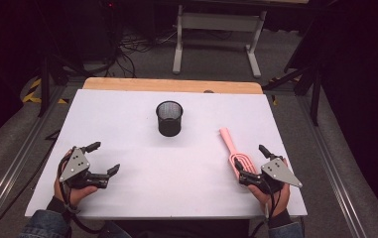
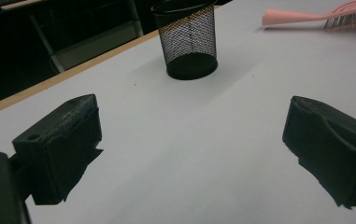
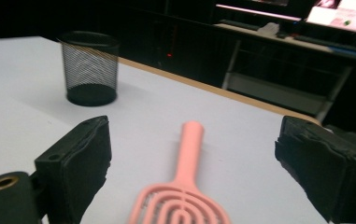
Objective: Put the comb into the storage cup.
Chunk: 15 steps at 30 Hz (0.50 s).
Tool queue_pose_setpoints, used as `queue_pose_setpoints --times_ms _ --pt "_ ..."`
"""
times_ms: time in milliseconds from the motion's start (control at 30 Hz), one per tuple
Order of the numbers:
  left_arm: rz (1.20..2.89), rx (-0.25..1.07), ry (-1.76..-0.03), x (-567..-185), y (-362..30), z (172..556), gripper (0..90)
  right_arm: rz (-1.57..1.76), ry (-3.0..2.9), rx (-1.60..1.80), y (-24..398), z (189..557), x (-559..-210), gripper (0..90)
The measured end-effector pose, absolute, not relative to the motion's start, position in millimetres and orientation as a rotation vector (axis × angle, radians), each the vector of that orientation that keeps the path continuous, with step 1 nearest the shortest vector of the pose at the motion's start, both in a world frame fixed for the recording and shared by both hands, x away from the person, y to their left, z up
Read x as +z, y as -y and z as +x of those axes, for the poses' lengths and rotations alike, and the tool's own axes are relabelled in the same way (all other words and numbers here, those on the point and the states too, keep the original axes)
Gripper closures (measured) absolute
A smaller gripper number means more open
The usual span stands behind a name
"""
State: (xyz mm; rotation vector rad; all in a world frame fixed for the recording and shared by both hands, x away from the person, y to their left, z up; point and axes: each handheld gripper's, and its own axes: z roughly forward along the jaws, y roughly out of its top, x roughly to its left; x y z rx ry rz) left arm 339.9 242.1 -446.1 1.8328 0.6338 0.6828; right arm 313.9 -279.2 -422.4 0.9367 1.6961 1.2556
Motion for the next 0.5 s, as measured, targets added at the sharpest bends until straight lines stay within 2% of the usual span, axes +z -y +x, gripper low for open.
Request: queue_pose_setpoints --times_ms 100,200,300,367,400,500 --pt "1.826 0.677 -0.631 -446 -243 338 5.1 0.925 -1.710 1.252 276 317 -421 12.4" --pt "1.828 0.682 -0.633 -446 -245 337 5.1 0.906 -1.738 1.229 271 321 -417 20.0" --pt "1.825 0.677 -0.638 -447 -244 338 5.1 0.921 -1.763 1.194 266 327 -413 40.6" --pt "1.830 0.677 -0.637 -447 -244 338 5.1 0.946 -1.772 1.185 265 332 -410 46.7" --pt "1.834 0.678 -0.634 -447 -244 338 5.2 0.964 -1.755 1.202 266 336 -407 54.7" --pt "1.836 0.692 -0.632 -446 -243 337 5.7 0.988 -1.755 1.198 269 348 -399 69.6"
